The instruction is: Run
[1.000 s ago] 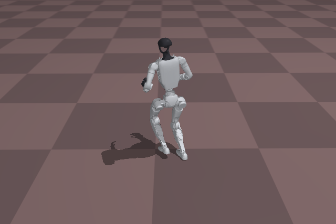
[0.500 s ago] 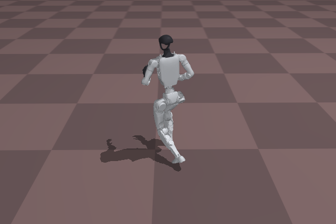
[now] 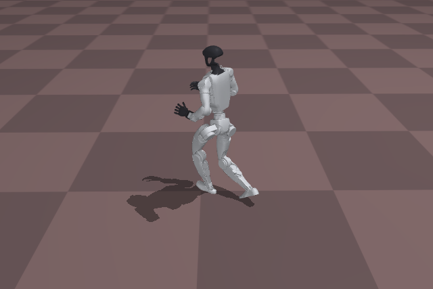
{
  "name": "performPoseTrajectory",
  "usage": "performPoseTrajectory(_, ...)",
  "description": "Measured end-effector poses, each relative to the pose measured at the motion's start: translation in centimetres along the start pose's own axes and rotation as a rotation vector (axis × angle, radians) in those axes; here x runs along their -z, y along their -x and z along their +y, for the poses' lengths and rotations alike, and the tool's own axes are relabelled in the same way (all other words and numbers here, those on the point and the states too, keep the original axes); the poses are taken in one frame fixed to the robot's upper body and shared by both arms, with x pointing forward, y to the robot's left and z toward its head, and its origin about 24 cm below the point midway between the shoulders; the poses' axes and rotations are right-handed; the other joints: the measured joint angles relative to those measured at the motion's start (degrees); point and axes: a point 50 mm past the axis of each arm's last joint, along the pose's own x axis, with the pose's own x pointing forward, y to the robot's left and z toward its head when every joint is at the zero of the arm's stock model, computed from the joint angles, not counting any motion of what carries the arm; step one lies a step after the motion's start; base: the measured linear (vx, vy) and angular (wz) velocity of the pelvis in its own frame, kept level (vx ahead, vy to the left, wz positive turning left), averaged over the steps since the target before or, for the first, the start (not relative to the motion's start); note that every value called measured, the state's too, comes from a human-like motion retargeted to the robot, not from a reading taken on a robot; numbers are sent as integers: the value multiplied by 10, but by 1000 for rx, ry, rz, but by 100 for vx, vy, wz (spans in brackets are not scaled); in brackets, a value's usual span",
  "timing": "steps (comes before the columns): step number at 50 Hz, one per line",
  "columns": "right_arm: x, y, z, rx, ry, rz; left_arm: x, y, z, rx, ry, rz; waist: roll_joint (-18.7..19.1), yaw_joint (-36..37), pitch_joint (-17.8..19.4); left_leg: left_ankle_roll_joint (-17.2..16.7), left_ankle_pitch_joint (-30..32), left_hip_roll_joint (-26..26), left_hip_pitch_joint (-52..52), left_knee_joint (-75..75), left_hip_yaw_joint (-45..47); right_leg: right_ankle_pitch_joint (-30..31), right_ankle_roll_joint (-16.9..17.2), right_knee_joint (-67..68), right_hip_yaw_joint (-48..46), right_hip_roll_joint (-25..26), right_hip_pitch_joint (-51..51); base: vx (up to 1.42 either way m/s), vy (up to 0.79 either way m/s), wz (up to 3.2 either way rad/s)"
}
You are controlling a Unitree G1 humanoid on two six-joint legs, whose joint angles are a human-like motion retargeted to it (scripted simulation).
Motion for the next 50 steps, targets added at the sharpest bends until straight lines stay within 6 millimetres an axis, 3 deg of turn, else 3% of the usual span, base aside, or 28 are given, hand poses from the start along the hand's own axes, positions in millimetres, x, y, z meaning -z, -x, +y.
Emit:
performPoseTrajectory(5,5,14,13,-88,17,39,-9,-13,-10,14,-11,-81,-11,-29,8,60,-69,-23,-9,157,0,3,-5,159,-3,-51,-7,-3,2,27)
performPoseTrajectory(7,9,19,17,-112,38,62,-14,-27,-15,10,-33,-141,-7,-43,20,82,-114,-22,5,220,-6,-16,-23,225,-1,-61,-35,0,0,0)
performPoseTrajectory(10,17,21,16,-116,72,89,-24,-59,-21,-22,-67,-257,12,-60,39,89,-164,-7,56,252,-23,-61,-64,279,7,-49,-113,-3,2,-15)
performPoseTrajectory(15,21,36,3,-74,71,134,-48,-85,-26,-73,-36,-391,65,-98,34,27,-135,33,200,176,-53,-109,-93,165,-12,20,-231,2,-2,-3)
performPoseTrajectory(21,27,59,-10,-34,49,229,-64,-80,-39,-3,59,-460,144,-102,-5,-74,45,125,284,172,-81,-62,-67,-151,-30,167,-270,4,-6,3)
performPoseTrajectory(25,24,58,-12,2,33,213,-62,-64,-48,58,73,-442,164,-80,-5,-85,93,165,278,317,-88,-66,-89,-114,-29,217,-280,-3,-2,4)
performPoseTrajectory(28,17,41,-14,33,42,144,-49,-51,-52,99,32,-368,162,-53,14,-63,70,194,245,447,-88,-119,-129,-22,-31,227,-263,-3,-2,15)
performPoseTrajectory(33,0,-7,-17,92,106,-34,-22,-37,-44,116,-65,-232,131,1,54,20,-33,225,116,555,-72,-199,-153,40,-13,205,-194,-4,-3,46)
performPoseTrajectory(37,-14,-26,-16,127,80,-122,-11,-22,-25,93,-72,-155,87,27,55,39,-69,182,21,436,-39,-182,-118,5,7,157,-112,2,2,71)
performPoseTrajectory(42,-13,-18,-6,78,2,-98,-4,-8,-12,69,-53,-80,20,19,25,-2,-8,66,0,121,9,-43,-29,-35,11,62,-33,5,5,93)
performPoseTrajectory(45,-10,-9,2,13,-22,-74,-5,-6,-13,54,-33,-71,-6,-4,9,-11,34,0,22,-4,12,14,1,12,9,12,-23,-1,5,58)
performPoseTrajectory(47,-6,0,9,-30,-27,-45,-11,-10,-16,54,-24,-109,-13,-17,8,4,17,-13,20,40,14,15,1,78,5,-11,-28,-2,2,15)
performPoseTrajectory(50,1,11,16,-86,-10,2,-21,-25,-19,48,-41,-200,-16,-39,17,48,-61,-21,34,144,7,-24,-15,191,1,-43,-57,0,0,0)
